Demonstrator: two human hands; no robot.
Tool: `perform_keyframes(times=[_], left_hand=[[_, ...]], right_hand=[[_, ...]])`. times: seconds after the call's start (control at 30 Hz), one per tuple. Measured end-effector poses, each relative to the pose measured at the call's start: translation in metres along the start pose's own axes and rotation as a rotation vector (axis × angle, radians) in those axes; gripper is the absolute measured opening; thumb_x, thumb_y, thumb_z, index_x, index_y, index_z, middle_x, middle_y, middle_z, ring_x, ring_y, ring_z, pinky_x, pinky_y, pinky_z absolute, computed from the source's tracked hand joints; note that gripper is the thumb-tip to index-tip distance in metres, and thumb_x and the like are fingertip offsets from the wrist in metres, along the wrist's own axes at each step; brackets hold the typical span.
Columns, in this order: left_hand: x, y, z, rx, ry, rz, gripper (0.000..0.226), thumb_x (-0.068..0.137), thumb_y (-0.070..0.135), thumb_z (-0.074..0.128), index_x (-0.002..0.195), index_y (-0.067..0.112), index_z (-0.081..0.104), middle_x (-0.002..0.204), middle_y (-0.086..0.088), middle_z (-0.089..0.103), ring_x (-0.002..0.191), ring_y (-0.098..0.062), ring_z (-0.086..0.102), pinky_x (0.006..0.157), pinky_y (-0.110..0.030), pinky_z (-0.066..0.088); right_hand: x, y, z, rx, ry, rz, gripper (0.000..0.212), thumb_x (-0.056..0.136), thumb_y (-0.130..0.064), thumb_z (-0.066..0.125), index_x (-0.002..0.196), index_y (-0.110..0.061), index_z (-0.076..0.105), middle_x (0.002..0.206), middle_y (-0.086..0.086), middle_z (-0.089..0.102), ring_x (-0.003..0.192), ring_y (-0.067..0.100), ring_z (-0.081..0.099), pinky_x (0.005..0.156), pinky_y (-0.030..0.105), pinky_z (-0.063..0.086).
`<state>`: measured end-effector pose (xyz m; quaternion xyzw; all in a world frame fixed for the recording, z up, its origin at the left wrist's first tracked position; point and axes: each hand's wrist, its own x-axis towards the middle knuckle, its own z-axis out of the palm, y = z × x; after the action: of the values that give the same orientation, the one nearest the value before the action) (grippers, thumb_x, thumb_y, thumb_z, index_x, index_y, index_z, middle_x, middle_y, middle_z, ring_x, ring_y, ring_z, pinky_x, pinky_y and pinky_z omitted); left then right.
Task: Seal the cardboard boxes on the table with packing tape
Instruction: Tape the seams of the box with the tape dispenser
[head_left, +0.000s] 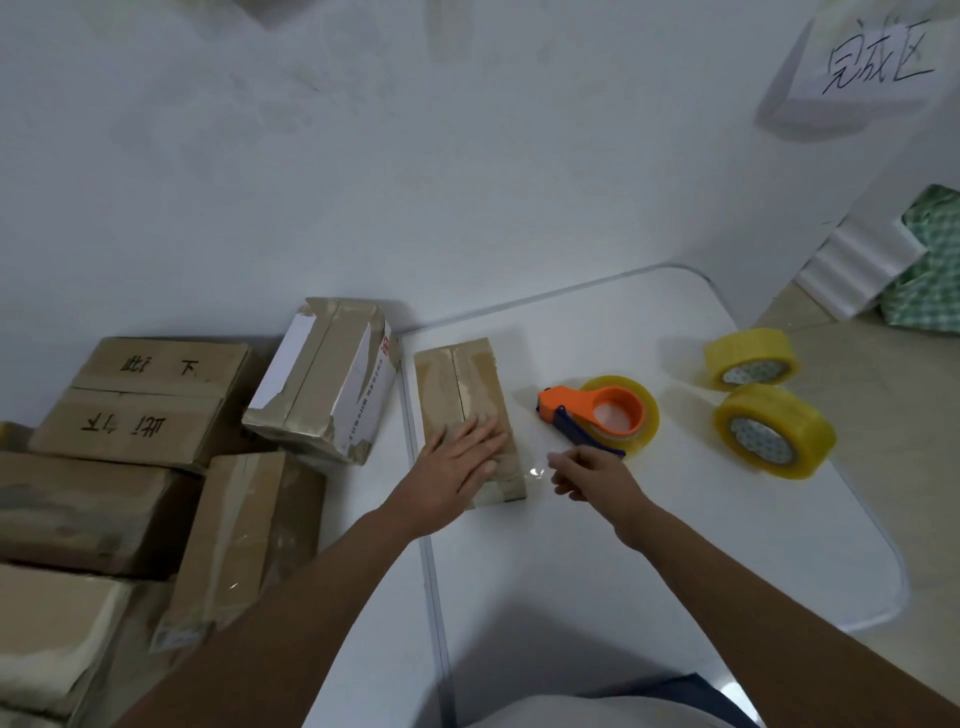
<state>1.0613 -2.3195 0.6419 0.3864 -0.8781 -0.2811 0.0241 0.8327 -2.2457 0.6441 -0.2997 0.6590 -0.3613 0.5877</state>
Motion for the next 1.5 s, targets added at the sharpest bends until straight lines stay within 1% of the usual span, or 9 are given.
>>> perform_keyframes(times=[0.13, 0.27, 0.4, 0.53, 0.7, 0.87, 1.23, 1.37, 1.5], left_hand=[[-0.004, -0.008, 0.014, 0.133, 0.042, 0.047, 0.062, 0.101, 0.055, 0.036, 0.157, 0.034, 0.019, 0.164, 0.017, 0.005, 0.150, 0.000, -0.010, 0.121, -0.031, -0.011], [-0.004, -0.014, 0.027, 0.300, 0.155, 0.092, 0.061, 0.101, 0.051, 0.038, 0.156, 0.032, 0.020, 0.164, 0.010, 0.021, 0.152, -0.011, 0.011, 0.121, -0.041, 0.009], [-0.003, -0.015, 0.028, 0.388, 0.205, 0.108, 0.062, 0.097, 0.051, 0.042, 0.154, 0.029, 0.027, 0.160, 0.008, 0.030, 0.149, -0.016, 0.024, 0.118, -0.044, 0.020], [0.002, 0.002, 0.025, 0.369, 0.222, 0.011, 0.069, 0.089, 0.070, 0.046, 0.143, 0.028, 0.047, 0.149, 0.008, 0.044, 0.140, -0.019, 0.037, 0.115, -0.045, 0.029], [0.010, 0.011, 0.032, 0.467, 0.278, -0.046, 0.067, 0.091, 0.069, 0.039, 0.142, 0.027, 0.049, 0.133, 0.002, 0.056, 0.121, -0.024, 0.054, 0.103, -0.045, 0.036], [0.009, 0.010, 0.032, 0.491, 0.292, -0.041, 0.074, 0.087, 0.075, 0.040, 0.145, 0.029, 0.047, 0.134, 0.002, 0.055, 0.122, -0.024, 0.052, 0.102, -0.046, 0.039], [0.006, 0.012, 0.037, 0.538, 0.341, -0.035, 0.066, 0.099, 0.066, 0.028, 0.150, 0.026, 0.041, 0.142, -0.001, 0.051, 0.132, -0.025, 0.047, 0.106, -0.048, 0.038], [0.006, 0.012, 0.037, 0.509, 0.344, -0.034, 0.066, 0.099, 0.065, 0.027, 0.150, 0.026, 0.042, 0.143, 0.000, 0.051, 0.134, -0.025, 0.045, 0.107, -0.048, 0.036], [0.007, 0.012, 0.037, 0.505, 0.333, -0.033, 0.067, 0.099, 0.065, 0.027, 0.151, 0.025, 0.041, 0.143, 0.000, 0.050, 0.134, -0.026, 0.045, 0.107, -0.051, 0.037]], right_hand=[[0.002, 0.007, 0.002, -0.047, 0.117, -0.061, 0.019, 0.094, -0.019, 0.064, 0.090, 0.000, 0.066, 0.071, 0.003, 0.063, 0.067, 0.011, 0.058, 0.065, 0.022, 0.047], [0.000, 0.008, 0.002, -0.087, 0.124, -0.085, 0.019, 0.095, -0.021, 0.063, 0.089, -0.003, 0.066, 0.074, 0.000, 0.063, 0.068, 0.009, 0.058, 0.067, 0.022, 0.046], [0.000, 0.008, -0.001, -0.096, 0.128, -0.079, 0.016, 0.092, -0.025, 0.066, 0.085, -0.011, 0.068, 0.078, -0.003, 0.064, 0.075, 0.010, 0.057, 0.072, 0.025, 0.046], [-0.001, 0.008, -0.002, -0.100, 0.131, -0.081, 0.018, 0.093, -0.027, 0.065, 0.083, -0.013, 0.070, 0.080, -0.002, 0.066, 0.078, 0.010, 0.057, 0.073, 0.026, 0.044], [-0.001, 0.006, 0.000, -0.129, 0.167, -0.105, 0.019, 0.093, -0.028, 0.064, 0.083, -0.014, 0.071, 0.083, 0.002, 0.066, 0.067, 0.010, 0.053, 0.065, 0.023, 0.042], [0.001, 0.006, -0.001, -0.134, 0.165, -0.117, 0.019, 0.094, -0.027, 0.062, 0.083, -0.012, 0.068, 0.070, 0.002, 0.062, 0.053, 0.006, 0.052, 0.061, 0.026, 0.041], [0.010, 0.015, 0.014, -0.197, 0.234, -0.251, 0.018, 0.100, -0.019, 0.053, 0.085, -0.010, 0.060, 0.077, 0.000, 0.064, 0.067, 0.003, 0.058, 0.066, 0.018, 0.047], [0.023, 0.017, 0.024, -0.243, 0.242, -0.321, 0.019, 0.101, -0.016, 0.050, 0.085, -0.008, 0.055, 0.076, 0.005, 0.059, 0.071, 0.016, 0.055, 0.068, 0.033, 0.047], [0.040, 0.014, 0.033, -0.303, 0.220, -0.401, 0.021, 0.100, -0.013, 0.051, 0.080, -0.006, 0.051, 0.070, 0.003, 0.052, 0.064, 0.011, 0.046, 0.062, 0.032, 0.041]])
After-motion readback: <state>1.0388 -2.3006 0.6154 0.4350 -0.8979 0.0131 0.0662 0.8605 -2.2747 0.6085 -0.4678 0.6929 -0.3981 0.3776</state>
